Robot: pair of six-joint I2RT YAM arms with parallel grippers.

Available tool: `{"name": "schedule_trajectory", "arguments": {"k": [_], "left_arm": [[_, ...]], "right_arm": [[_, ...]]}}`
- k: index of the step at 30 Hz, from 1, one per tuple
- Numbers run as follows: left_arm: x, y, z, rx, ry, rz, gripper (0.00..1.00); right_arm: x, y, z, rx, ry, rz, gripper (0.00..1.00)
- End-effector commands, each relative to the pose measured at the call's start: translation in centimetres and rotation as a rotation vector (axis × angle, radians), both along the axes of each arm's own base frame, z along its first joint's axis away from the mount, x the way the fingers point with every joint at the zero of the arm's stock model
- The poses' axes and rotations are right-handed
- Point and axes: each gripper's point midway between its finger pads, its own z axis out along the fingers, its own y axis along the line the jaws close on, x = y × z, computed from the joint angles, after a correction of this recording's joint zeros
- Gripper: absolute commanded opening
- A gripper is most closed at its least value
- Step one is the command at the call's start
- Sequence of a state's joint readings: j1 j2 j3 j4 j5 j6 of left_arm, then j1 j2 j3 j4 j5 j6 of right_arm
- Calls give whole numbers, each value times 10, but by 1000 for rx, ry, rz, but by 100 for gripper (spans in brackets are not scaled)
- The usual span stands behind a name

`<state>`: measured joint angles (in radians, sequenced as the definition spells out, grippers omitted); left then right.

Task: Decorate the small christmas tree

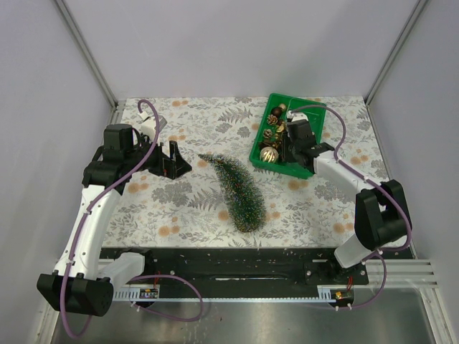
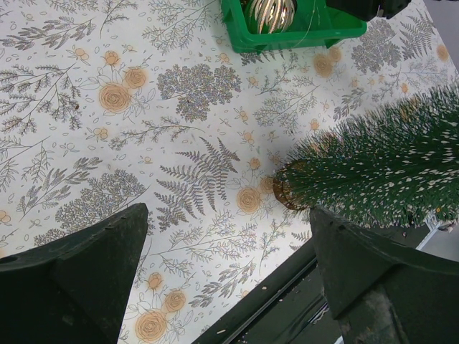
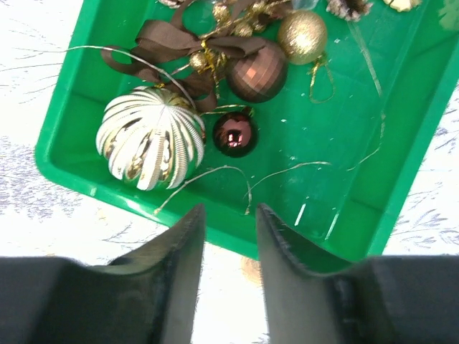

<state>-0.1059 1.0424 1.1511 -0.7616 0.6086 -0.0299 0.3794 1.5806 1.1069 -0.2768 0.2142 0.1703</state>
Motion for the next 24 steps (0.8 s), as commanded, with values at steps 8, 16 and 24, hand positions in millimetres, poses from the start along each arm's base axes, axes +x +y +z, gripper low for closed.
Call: {"name": "schedule_trajectory", "arguments": {"k": [8, 16, 24], "left_arm": [[2, 1, 5, 10, -47, -5, 99], [4, 1, 5, 14, -48, -2, 99], [4, 3, 6, 24, -52, 5, 99]], "right_arm": [[-11, 13, 4, 112, -36, 30, 69], [9, 16, -13, 70, -23, 29, 61], [24, 11, -15, 28, -61, 12, 37]]}}
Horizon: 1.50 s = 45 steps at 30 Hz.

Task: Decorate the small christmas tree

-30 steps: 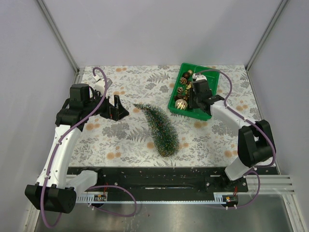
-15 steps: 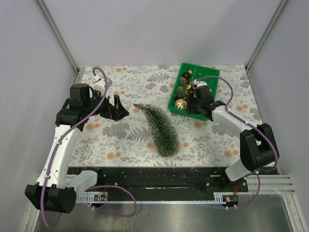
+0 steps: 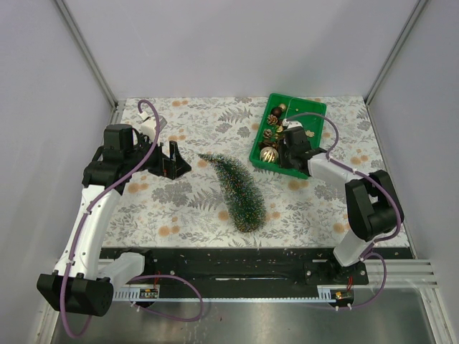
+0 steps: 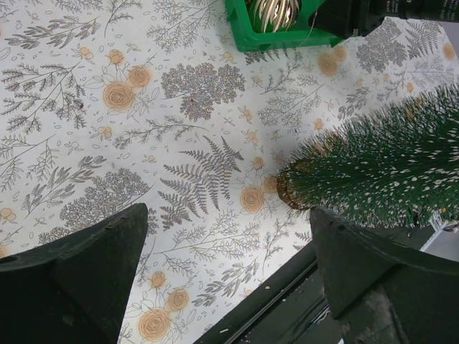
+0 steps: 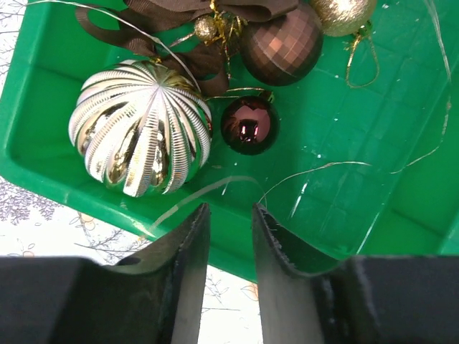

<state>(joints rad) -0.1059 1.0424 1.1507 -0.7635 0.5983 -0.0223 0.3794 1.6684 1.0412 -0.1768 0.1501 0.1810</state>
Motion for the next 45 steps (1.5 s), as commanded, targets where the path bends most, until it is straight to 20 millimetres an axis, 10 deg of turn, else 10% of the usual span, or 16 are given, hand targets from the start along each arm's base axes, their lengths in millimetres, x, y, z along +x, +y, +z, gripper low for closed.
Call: {"name": "schedule_trajectory", "arguments": {"k": [1, 8, 21, 22, 25, 28, 45], "left_arm": [[3, 1, 8, 12, -50, 0, 99], [3, 0, 5, 4, -32, -5, 99], [0, -1, 2, 3, -28, -7, 99], [1, 0, 3, 4, -29, -7, 99], [0, 0, 2, 4, -28, -6, 99], [0, 0, 1, 6, -28, -9, 99], [0, 5, -3, 42, -49, -6, 99]], "right_arm": [[26, -1, 35, 2, -137, -33, 32], [22, -8, 67, 21, -227, -57, 0], [11, -7, 115, 71, -269, -57, 0], [8, -5, 112, 97, -248, -71, 8], [-3, 9, 94, 229, -146, -128, 77], [-10, 30, 83, 407, -67, -186, 96], [22, 44, 54, 672, 90, -446, 91]]}}
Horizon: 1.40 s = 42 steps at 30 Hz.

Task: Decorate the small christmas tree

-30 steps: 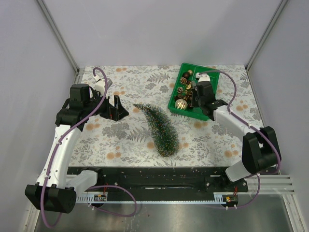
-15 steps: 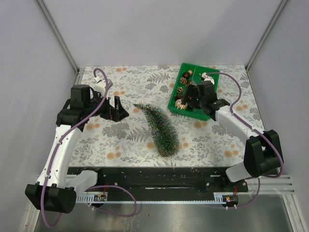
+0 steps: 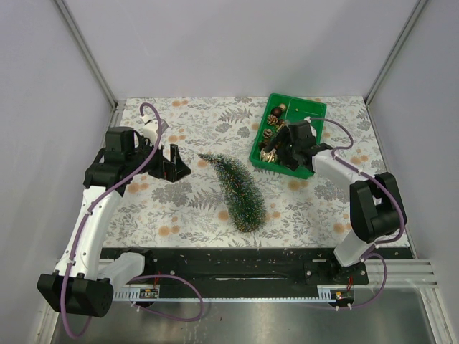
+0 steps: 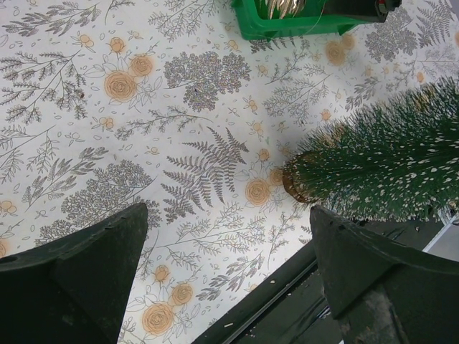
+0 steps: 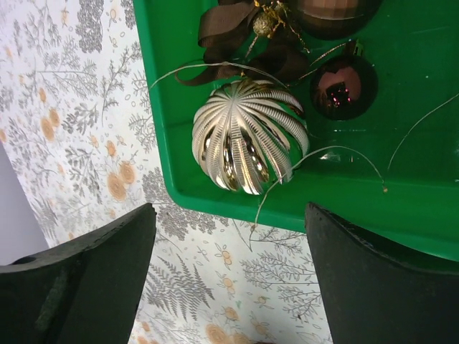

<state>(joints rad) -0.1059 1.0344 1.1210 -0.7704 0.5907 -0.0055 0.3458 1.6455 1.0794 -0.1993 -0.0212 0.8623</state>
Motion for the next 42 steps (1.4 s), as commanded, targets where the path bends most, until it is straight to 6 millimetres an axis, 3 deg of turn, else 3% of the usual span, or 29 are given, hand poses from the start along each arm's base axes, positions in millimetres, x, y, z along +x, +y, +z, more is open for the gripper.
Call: {"name": "schedule_trajectory", "arguments": {"k": [1, 4, 8, 16, 18, 20, 23, 25, 28, 35, 42], "left_arm": [[4, 3, 7, 23, -64, -3, 99], [4, 3, 4, 26, -55, -3, 99], [5, 3, 5, 27, -56, -2, 99], [5, 5, 7, 36, -70, 3, 99], [5, 5, 7, 37, -72, 7, 99], [5, 5, 8, 36, -75, 6, 99], [6, 6, 9, 39, -79, 9, 99], [6, 6, 9, 43, -82, 12, 99], [5, 6, 10, 43, -86, 10, 99], [6, 5, 15, 34, -93, 10, 99], [5, 5, 21, 32, -111, 11, 99]], "right_arm": [[21, -1, 22, 69, -53, -80, 89], [28, -9, 26, 61, -88, -124, 76], [34, -13, 27, 49, -103, -142, 51], [36, -13, 14, 43, -67, -136, 29], [35, -13, 12, 47, -63, -136, 19], [35, -13, 15, 53, -67, -137, 3], [37, -14, 27, 45, -97, -135, 0], [40, -15, 45, 36, -142, -122, 0], [45, -18, 91, 8, -243, -96, 0], [44, -28, 229, -64, -503, -36, 0], [30, -24, 314, -62, -662, 43, 0]]}}
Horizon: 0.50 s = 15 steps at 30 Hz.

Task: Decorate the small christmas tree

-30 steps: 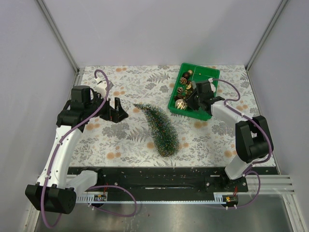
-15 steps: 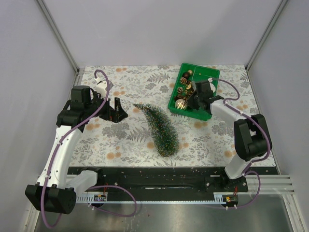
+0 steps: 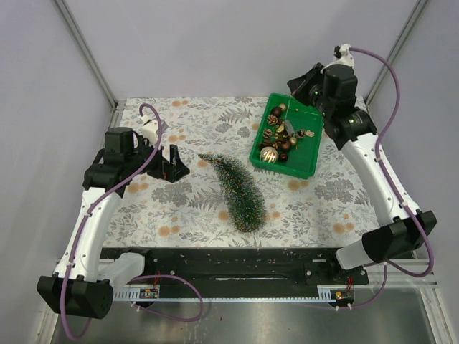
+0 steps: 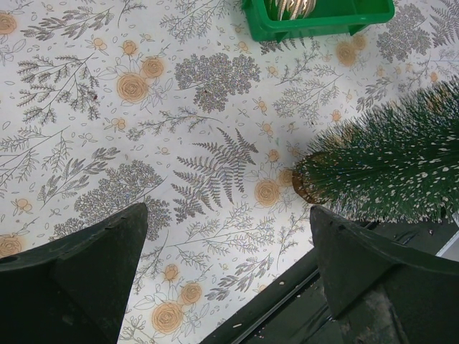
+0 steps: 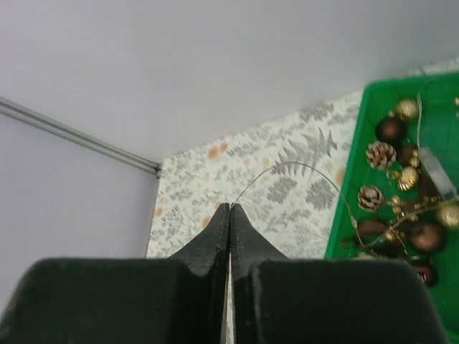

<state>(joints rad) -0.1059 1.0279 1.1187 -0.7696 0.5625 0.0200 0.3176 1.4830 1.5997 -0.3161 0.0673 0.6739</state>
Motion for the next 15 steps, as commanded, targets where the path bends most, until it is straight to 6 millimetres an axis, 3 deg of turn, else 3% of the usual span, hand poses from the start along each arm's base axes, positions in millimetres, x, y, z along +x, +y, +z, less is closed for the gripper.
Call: {"name": "schedule_trajectory", "arguments": {"k": [1, 8, 11, 15], "left_arm": [[3, 0, 23, -2, -89, 2, 99], [18, -2, 42, -18, -129, 14, 99], [32, -1, 60, -14, -178, 28, 99], [43, 0, 83, -35, -219, 61, 99]], "right_arm": [[-15, 3, 46, -60, -85, 70, 0], [-47, 58, 142, -144, -271, 258, 0], [-55, 83, 164, -193, -320, 314, 0], [-80, 98, 205, -175, -439, 378, 0]]}}
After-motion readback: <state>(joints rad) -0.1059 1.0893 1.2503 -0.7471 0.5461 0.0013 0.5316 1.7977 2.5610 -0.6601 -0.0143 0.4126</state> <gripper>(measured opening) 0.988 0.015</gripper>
